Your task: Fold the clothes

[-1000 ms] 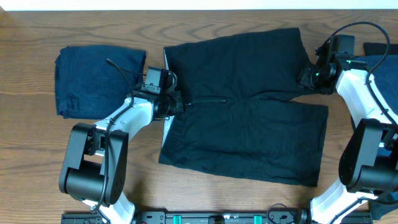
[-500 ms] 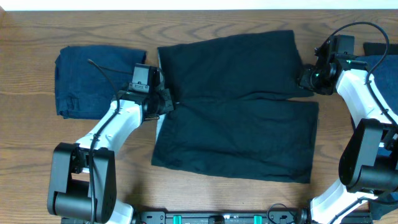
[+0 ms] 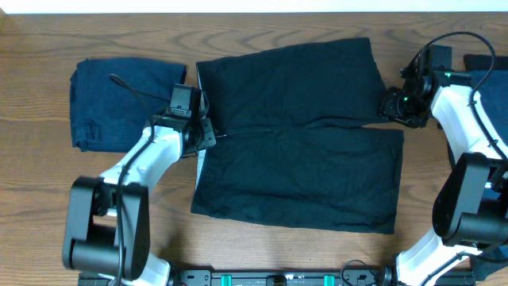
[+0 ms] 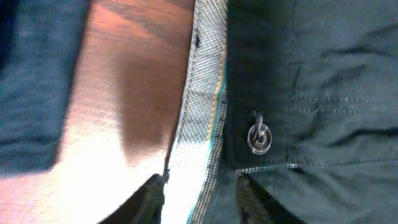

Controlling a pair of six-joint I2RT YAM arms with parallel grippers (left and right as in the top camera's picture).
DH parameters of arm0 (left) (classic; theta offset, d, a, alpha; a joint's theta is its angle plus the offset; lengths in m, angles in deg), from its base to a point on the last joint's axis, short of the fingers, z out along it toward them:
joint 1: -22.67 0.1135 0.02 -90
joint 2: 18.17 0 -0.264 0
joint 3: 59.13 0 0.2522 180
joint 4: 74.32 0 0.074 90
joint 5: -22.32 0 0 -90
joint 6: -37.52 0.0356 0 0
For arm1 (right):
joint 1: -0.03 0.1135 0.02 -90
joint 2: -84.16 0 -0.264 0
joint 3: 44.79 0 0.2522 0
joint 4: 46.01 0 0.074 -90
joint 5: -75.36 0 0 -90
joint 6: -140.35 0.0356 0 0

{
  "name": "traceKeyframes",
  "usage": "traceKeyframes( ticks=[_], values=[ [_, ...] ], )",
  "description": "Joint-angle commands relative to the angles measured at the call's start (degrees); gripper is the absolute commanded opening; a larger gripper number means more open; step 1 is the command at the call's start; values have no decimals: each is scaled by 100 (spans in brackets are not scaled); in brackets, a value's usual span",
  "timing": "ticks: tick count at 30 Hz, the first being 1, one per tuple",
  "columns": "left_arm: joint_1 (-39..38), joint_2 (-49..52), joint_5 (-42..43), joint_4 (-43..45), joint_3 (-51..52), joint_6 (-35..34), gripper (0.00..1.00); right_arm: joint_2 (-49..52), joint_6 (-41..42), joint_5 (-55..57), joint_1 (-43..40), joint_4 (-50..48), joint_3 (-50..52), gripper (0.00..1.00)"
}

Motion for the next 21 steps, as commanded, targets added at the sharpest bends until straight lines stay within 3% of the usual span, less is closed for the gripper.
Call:
traceKeyframes(
  ticks=[1, 2, 3, 5, 7, 9, 21],
  values=[
    [17, -623, -238, -101, -223, 55, 42, -463, -68, -42, 26, 459, -310, 45],
    [2, -745, -186, -138, -223, 57, 37, -496, -66, 0, 26, 640, -310, 43],
    [-17, -844, -129, -192, -221, 59, 24, -503, -63, 57, 26, 828, -308, 38],
    [-74, -992, 94, -319, -221, 59, 13, -490, -35, 208, 28, 1172, -260, 26],
    [-173, -1021, 365, -389, -219, 59, 11, -490, 72, 378, 28, 1257, -72, 11],
    [-304, -955, 413, -400, -188, 59, 11, -485, 254, 682, 28, 1121, 203, 4],
    [-555, 61, 389, -328, -105, 63, 11, -468, 369, 1115, 15, -833, 1626, 1]
  ],
)
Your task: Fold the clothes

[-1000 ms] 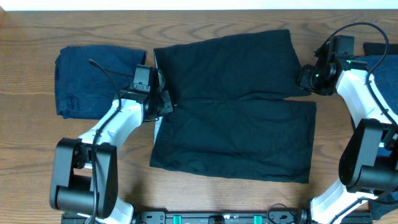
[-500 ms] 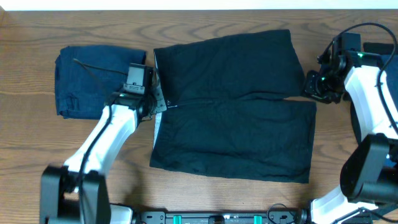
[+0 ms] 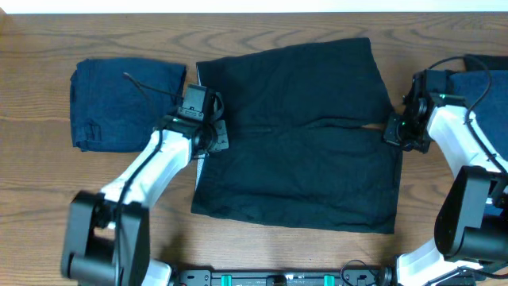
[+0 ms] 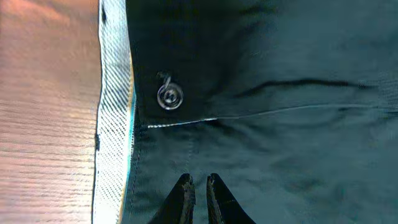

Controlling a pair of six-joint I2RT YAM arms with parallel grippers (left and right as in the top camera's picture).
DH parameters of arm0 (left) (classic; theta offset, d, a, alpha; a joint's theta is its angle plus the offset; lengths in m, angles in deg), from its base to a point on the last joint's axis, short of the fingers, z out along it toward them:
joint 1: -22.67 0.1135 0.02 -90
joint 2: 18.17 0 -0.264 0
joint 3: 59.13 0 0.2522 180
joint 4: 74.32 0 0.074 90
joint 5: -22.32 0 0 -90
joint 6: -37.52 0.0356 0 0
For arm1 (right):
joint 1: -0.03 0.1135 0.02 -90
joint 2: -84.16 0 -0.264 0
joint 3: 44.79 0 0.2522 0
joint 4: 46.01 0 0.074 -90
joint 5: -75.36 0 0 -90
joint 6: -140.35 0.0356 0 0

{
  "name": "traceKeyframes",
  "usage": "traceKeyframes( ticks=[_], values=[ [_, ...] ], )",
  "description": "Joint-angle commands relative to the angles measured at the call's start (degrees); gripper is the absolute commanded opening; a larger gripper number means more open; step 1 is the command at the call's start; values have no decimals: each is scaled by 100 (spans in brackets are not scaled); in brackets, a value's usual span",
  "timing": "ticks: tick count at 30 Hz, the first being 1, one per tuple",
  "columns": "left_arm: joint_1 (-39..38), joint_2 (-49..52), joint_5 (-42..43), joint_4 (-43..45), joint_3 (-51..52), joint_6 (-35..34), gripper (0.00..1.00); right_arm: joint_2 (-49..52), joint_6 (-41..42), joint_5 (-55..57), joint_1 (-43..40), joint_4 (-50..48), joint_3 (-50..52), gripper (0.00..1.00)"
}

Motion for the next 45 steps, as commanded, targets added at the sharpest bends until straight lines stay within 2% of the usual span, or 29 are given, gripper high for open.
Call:
traceKeyframes(
  ticks=[1, 6, 11, 17, 20, 23, 29, 32, 34, 40, 45],
  values=[
    [0, 332, 26, 22, 26, 57, 11, 20, 103, 199, 15, -426, 271, 1],
    [-2, 671, 24, 94, 26, 74, 11, 20, 140, 203, 15, -1335, 780, 2],
    [7, 603, 33, 96, -61, 76, 6, 20, 138, 201, 15, -1906, 994, 1],
    [11, -466, 31, -125, -756, 101, 6, -181, 118, -358, 11, -1637, 396, 1],
    [9, -909, 28, -87, -927, 101, 7, -372, -160, -1023, 13, -1550, 55, 1],
    [9, -1038, 26, 39, -925, 98, 9, -396, -369, -1213, 48, -1582, -225, 1],
    [9, -369, -168, 442, -914, 208, 10, -26, -382, -898, 164, -2240, -247, 1],
    [9, 162, -164, 713, -914, 227, 10, 365, -382, -789, 170, -2605, -247, 1],
    [9, 461, -164, 811, -914, 227, 14, 619, -382, -647, 162, -2789, -247, 1],
    [9, 964, -166, 1086, -914, 254, 16, 1386, -433, -461, 153, -3228, -247, 1],
    [11, 1154, -166, 1143, -914, 317, 16, 1759, -490, 153, 129, -3021, -247, 1]
  ],
)
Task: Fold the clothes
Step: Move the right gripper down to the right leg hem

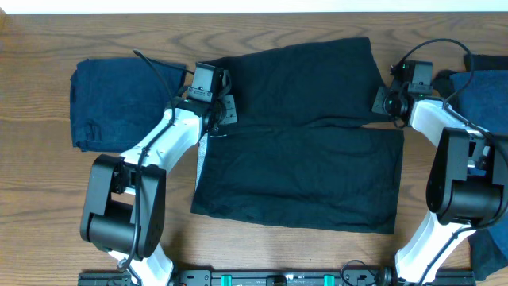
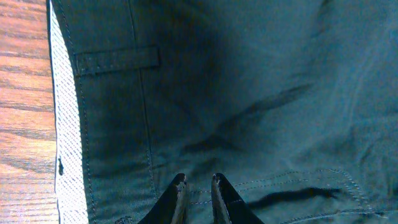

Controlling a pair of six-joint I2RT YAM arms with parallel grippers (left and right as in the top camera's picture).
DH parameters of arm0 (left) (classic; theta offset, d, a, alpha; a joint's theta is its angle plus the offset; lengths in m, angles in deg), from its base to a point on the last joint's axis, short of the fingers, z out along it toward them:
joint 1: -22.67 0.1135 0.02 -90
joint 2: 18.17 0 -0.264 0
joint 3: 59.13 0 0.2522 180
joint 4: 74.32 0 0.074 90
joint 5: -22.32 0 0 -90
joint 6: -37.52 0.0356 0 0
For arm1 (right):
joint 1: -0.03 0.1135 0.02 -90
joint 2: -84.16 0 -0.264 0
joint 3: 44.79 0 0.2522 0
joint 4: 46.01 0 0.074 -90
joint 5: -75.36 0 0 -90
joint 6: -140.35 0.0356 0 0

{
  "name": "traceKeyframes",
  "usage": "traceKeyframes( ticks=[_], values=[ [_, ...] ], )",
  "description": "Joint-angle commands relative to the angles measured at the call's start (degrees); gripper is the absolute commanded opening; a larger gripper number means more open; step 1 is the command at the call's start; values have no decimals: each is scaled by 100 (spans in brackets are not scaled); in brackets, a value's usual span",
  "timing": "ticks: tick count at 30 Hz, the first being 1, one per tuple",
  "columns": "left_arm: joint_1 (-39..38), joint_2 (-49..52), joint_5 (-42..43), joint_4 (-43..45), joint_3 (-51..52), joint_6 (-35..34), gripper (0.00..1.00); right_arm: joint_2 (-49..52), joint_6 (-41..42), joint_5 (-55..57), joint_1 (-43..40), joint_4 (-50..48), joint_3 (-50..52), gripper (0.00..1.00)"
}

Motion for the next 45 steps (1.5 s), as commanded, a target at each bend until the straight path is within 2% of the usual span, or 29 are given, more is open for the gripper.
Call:
traceKeyframes(
  ticks=[1, 3, 13, 18, 19, 22, 23, 27, 31, 33, 36, 45],
  values=[
    [11, 127, -72, 9, 9, 192, 16, 330, 31, 894, -20, 376, 55, 1],
    [9, 133, -72, 13, 9, 295, 16, 302, 210, 1261, -72, 503, 55, 1],
    [9, 114, -96, 111, 2, 544, 16, 286, 227, 1235, -142, 511, 17, 1],
    [11, -363, -238, -293, -131, 546, 16, -116, 223, 723, -133, 809, -365, 1],
    [9, -533, -299, -476, -190, 546, 16, -271, 225, 634, -133, 975, -468, 4],
    [-2, -1191, -330, -1095, -310, 492, 17, -935, 227, 330, -131, 1650, -774, 23],
    [-2, -1425, -332, -1294, -308, 385, 17, -1215, 247, 282, -125, 1980, -852, 27],
    [-2, -2304, -328, -2339, -308, -155, 23, -2345, 708, 284, -122, 3510, -896, 35],
    [-2, -2837, -330, -3296, -306, -365, 29, -3169, 1147, 291, -120, 5128, -826, 35],
    [-2, -2970, -330, -3628, -295, -361, 32, -3491, 1314, 291, -120, 5742, -643, 35],
    [-2, -2983, -330, -3923, -258, -358, 35, -3897, 1749, 289, -120, 6153, -96, 35],
    [-2, -2629, -328, -4159, -146, -361, 35, -4398, 3091, 286, -120, 6181, 1716, 38]
  ],
)
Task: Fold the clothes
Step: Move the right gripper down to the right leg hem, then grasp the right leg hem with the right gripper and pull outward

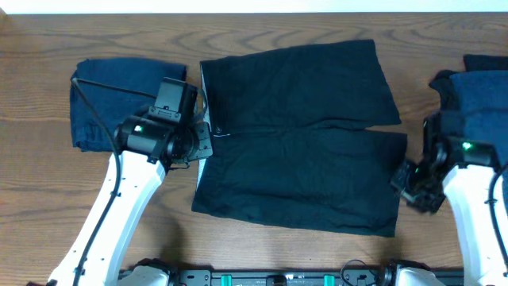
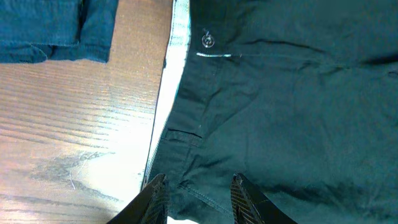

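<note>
Black shorts (image 1: 302, 127) lie spread flat on the wooden table, waistband to the left and both legs to the right. In the left wrist view the waistband's pale lining (image 2: 166, 93) and the button (image 2: 208, 40) show. My left gripper (image 2: 198, 194) is open over the waistband's near part, its fingertips (image 2: 155, 196) straddling the fabric edge; from overhead it sits at the left gripper (image 1: 198, 151). My right gripper (image 1: 413, 187) hangs by the near leg's hem at the right; its jaws are hidden from this angle.
A folded dark blue garment (image 1: 111, 103) lies left of the shorts, also seen as the blue garment (image 2: 56, 28) in the left wrist view. More blue and dark clothes (image 1: 480, 87) are piled at the far right edge. Bare wood (image 1: 262, 24) runs behind the shorts.
My left gripper was almost shut over the far part of the waistband; it is now open and nearer the front. The right gripper went from the far leg's hem to the near leg's hem.
First my left gripper was at the middle of the waistband and the right at the split between the leg hems. Then the left was shut over the fabric below the button. Both then stood at the far half, and now stand at the near half.
</note>
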Controlling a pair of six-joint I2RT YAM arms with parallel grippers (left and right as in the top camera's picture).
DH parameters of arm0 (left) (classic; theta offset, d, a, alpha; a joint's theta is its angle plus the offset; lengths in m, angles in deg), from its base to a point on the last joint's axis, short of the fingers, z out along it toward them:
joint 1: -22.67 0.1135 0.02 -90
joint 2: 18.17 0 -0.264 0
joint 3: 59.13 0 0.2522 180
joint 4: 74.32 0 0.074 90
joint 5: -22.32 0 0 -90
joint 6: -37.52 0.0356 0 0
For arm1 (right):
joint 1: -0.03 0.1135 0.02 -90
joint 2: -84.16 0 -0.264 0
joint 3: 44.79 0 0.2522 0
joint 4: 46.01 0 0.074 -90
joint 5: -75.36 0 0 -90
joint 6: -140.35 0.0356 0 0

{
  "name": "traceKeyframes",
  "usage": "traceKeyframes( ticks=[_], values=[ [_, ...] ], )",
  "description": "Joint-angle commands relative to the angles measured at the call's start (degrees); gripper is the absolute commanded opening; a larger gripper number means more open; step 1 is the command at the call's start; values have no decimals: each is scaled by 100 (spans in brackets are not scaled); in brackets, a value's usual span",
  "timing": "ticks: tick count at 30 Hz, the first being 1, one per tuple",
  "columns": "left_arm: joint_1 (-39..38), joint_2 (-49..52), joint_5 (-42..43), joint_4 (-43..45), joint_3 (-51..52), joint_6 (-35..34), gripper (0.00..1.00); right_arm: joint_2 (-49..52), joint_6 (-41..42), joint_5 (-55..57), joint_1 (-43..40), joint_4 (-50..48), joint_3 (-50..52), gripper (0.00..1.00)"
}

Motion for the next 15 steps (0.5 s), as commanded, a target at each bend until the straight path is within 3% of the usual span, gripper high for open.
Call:
traceKeyframes(
  ticks=[1, 9, 15],
  values=[
    [-2, 201, -63, -20, 133, -31, 35, -131, 785, -20, -9, 15, 348, 38],
    [-2, 774, -63, 0, 343, -33, 35, -131, 1552, 46, -11, -33, 1025, 38],
    [-2, 1174, -59, 50, 461, -37, 35, -131, 1609, 155, -9, -549, 1412, 36]
  ],
)
